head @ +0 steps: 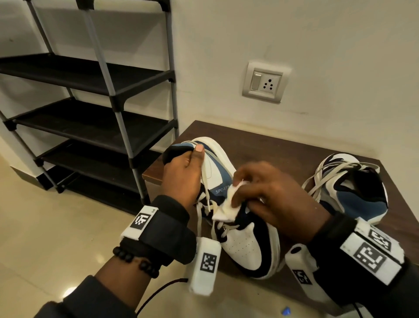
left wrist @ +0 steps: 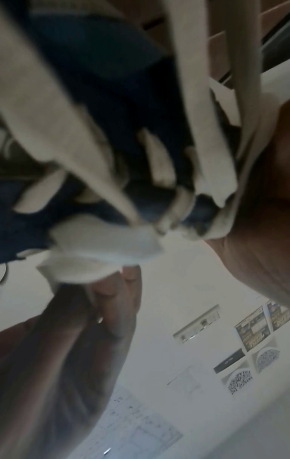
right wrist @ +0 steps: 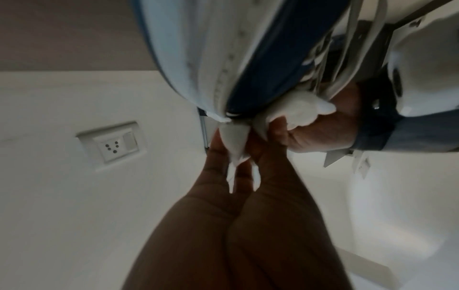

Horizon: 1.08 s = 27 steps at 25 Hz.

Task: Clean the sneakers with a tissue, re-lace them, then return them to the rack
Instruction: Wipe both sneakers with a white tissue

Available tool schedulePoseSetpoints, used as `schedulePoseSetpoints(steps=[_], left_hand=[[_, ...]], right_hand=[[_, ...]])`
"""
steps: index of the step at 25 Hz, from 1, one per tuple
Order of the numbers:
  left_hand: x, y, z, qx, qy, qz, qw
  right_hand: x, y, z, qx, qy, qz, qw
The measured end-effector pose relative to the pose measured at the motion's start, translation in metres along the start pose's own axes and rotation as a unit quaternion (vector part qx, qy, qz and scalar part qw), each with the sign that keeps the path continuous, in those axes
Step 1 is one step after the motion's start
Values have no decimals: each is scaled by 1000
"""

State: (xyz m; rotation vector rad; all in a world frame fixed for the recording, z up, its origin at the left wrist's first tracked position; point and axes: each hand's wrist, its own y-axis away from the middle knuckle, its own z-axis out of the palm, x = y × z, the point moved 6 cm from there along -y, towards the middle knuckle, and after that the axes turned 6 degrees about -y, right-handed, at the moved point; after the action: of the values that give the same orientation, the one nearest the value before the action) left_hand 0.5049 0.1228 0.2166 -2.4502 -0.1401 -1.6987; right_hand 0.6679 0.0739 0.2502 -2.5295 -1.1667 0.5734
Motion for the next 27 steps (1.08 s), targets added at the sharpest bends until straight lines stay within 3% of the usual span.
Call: schedulePoseSetpoints(steps=[3,7,12,15,23,27], left_hand=[[1,2,-1,9,-31,16,999],[-4,0,-7,27,-21,-4,999],[1,0,-4,23,-43,3,999],[-1,0,-5,28,-35,-5,999],[-11,-10,-18,91,33,-61,993],[-15,-14,-24,135,33,-81,987]], right_hand=[[5,-2,-3,72,-35,61,995],[-9,-5,11,12,-12,16,1000],[-14,4,12,4,43,-17,999],[-17,0,12,21,64,-13,998],[-11,8,10,-31,107,-27,993],[9,21,6,-41,101,15,994]])
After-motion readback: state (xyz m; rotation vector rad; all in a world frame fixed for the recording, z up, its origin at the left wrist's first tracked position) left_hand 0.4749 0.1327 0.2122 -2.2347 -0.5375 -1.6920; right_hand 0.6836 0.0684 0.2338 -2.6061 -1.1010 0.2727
